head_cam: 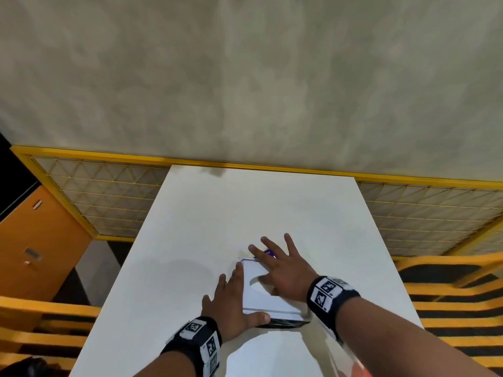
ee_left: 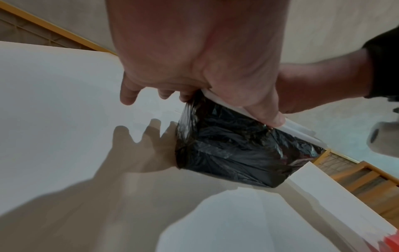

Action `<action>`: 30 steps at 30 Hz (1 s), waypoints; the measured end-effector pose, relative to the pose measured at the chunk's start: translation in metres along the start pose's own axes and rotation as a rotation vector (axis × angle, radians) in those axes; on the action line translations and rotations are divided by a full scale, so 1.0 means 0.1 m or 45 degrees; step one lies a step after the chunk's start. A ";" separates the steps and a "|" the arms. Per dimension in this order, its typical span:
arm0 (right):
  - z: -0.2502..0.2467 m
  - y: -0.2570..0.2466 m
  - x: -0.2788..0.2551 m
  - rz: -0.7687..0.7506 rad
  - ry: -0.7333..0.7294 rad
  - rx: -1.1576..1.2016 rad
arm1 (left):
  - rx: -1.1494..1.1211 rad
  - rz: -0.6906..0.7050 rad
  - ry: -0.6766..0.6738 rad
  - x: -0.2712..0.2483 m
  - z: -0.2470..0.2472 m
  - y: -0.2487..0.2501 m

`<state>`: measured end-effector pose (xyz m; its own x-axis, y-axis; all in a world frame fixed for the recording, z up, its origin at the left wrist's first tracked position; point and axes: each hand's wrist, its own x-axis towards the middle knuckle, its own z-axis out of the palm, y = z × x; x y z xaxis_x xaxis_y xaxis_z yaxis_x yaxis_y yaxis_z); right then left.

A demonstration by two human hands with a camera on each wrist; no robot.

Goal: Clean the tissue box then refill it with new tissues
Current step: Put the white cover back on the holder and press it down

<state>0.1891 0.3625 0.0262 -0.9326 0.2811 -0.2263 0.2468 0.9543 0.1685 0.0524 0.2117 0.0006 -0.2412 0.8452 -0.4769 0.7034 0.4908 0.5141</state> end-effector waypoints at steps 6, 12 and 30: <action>0.02 0.03 0.07 -0.040 -0.011 0.070 | 0.005 0.000 0.012 0.04 0.04 -0.05; 0.01 0.06 -0.07 0.102 0.145 0.305 | 0.060 0.001 -0.019 0.01 -0.02 0.00; 0.02 -0.11 -0.28 0.371 0.401 0.863 | 0.539 0.508 0.588 0.15 -0.16 0.26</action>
<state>0.2136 0.3444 0.0286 -0.8114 0.5834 0.0358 0.5039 0.7291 -0.4631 0.0567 0.2409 0.0182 -0.1045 0.9909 0.0850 0.9714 0.0834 0.2223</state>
